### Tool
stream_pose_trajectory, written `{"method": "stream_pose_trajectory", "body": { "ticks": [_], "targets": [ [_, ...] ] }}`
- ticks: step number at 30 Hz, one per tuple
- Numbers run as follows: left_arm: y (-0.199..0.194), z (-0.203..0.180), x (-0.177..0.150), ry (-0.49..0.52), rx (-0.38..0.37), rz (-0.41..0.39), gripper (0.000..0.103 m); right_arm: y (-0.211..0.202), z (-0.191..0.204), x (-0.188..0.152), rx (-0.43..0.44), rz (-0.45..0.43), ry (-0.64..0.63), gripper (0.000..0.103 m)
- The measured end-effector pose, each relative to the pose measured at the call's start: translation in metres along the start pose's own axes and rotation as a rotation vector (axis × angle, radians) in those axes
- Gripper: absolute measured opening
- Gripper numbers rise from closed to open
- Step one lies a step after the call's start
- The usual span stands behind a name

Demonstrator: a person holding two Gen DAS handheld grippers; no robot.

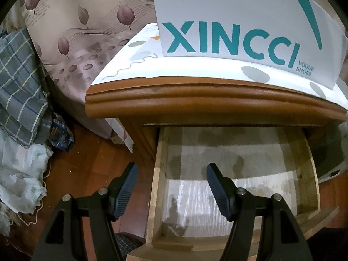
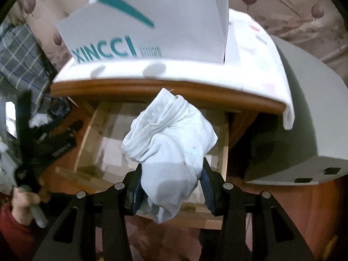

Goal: Take underwear out of drawer
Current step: 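Carry the pale grey underwear in the right tool up over the white box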

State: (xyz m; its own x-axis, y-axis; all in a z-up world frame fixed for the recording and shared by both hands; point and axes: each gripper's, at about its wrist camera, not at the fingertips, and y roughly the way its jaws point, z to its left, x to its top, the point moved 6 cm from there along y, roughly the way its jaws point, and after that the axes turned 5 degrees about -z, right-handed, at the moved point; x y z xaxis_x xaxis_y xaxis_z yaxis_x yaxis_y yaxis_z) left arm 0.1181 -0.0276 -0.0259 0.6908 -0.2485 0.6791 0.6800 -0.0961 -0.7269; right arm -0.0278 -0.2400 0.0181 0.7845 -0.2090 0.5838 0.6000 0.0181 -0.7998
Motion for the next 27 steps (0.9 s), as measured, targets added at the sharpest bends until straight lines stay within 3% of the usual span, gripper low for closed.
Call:
{"method": "stream_pose_trajectory", "body": {
  "ticks": [12,19,27],
  "targets": [
    [0.000,0.008,0.002,-0.043,-0.007,0.007,0.067,-0.080,0.008,0.096,-0.022,-0.186,-0.063,0.043],
    [0.000,0.010,0.004,-0.057,-0.006,0.009,0.067,-0.081,0.015,0.155,-0.043,-0.216,-0.072,0.043],
    [0.000,0.016,0.006,-0.082,-0.006,0.008,0.067,-0.053,0.035,0.205,-0.084,-0.203,-0.121,0.043]
  ]
}}
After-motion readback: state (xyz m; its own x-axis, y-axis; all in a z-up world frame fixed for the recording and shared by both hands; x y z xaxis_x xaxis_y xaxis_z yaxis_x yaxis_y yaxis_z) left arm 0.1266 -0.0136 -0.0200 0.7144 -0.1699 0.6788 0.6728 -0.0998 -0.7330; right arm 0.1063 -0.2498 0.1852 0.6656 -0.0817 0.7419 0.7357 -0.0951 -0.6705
